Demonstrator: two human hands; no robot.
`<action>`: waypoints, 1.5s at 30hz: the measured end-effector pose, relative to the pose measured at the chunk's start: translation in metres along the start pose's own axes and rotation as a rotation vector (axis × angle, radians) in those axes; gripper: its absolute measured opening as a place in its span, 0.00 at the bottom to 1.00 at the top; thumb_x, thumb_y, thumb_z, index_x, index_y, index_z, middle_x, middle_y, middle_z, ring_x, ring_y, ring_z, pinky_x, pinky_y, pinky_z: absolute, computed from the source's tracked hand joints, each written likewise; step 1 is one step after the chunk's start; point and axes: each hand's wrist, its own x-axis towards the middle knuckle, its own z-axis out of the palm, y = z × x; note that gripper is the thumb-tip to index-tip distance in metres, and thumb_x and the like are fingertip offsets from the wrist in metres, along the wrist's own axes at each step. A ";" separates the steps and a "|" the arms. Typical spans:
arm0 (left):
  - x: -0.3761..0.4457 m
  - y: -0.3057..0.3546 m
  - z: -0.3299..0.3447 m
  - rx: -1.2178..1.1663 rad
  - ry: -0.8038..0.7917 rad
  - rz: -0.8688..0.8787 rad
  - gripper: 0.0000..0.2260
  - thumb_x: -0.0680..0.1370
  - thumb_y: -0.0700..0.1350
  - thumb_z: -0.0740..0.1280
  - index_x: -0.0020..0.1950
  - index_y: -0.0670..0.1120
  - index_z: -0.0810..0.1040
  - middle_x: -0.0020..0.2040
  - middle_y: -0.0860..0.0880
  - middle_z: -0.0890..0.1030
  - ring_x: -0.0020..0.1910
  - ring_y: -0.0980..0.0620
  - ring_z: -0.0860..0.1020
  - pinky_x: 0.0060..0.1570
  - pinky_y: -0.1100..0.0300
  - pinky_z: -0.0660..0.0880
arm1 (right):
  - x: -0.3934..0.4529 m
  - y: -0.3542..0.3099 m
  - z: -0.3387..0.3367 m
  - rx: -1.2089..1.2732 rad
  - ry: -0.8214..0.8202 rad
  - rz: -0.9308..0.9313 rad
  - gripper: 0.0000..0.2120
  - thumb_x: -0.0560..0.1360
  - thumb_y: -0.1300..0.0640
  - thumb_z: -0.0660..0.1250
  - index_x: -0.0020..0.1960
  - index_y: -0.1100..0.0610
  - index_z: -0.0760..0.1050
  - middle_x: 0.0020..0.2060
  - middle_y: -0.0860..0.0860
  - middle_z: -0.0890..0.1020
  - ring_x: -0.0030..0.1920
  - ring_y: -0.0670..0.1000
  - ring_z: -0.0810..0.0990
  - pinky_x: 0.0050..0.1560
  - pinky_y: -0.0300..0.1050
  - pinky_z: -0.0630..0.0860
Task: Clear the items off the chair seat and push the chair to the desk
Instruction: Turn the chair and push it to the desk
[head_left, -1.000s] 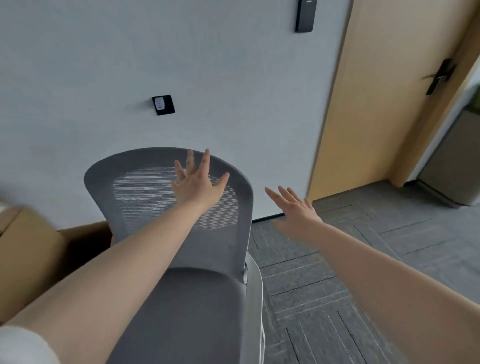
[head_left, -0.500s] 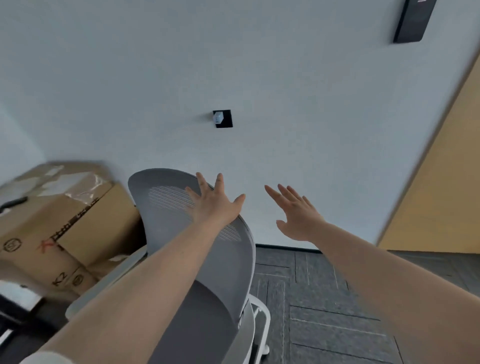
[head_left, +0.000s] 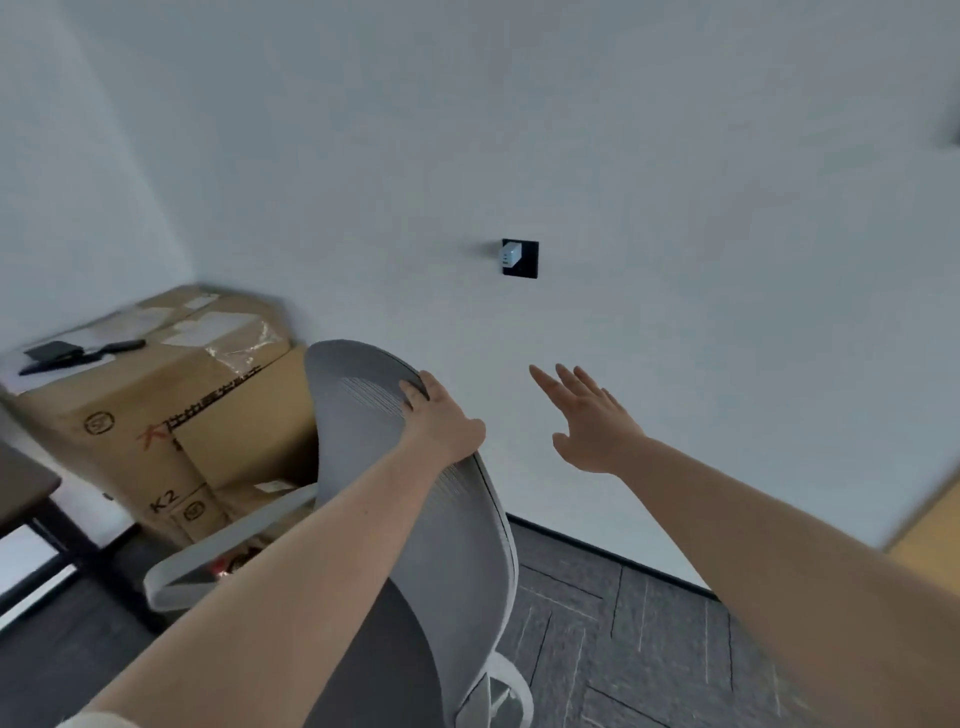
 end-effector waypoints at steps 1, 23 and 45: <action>-0.001 0.001 0.000 0.005 -0.013 -0.007 0.43 0.75 0.47 0.62 0.74 0.41 0.31 0.75 0.39 0.32 0.77 0.39 0.41 0.75 0.48 0.51 | 0.010 0.001 0.001 -0.002 -0.004 -0.027 0.41 0.77 0.61 0.59 0.76 0.39 0.37 0.78 0.48 0.44 0.77 0.50 0.40 0.76 0.52 0.45; -0.154 0.003 0.054 0.536 0.433 -0.114 0.29 0.81 0.48 0.55 0.77 0.55 0.42 0.64 0.50 0.73 0.51 0.47 0.78 0.47 0.53 0.76 | 0.104 -0.024 0.006 -0.057 -0.108 -0.834 0.48 0.73 0.57 0.71 0.76 0.41 0.38 0.78 0.53 0.46 0.78 0.53 0.43 0.75 0.55 0.51; -0.269 -0.088 0.045 0.695 0.619 -0.066 0.25 0.78 0.59 0.52 0.74 0.64 0.48 0.36 0.52 0.72 0.28 0.53 0.70 0.23 0.61 0.69 | -0.010 -0.073 0.035 -0.208 0.148 -1.038 0.24 0.67 0.55 0.75 0.57 0.57 0.67 0.52 0.56 0.77 0.59 0.61 0.72 0.66 0.60 0.69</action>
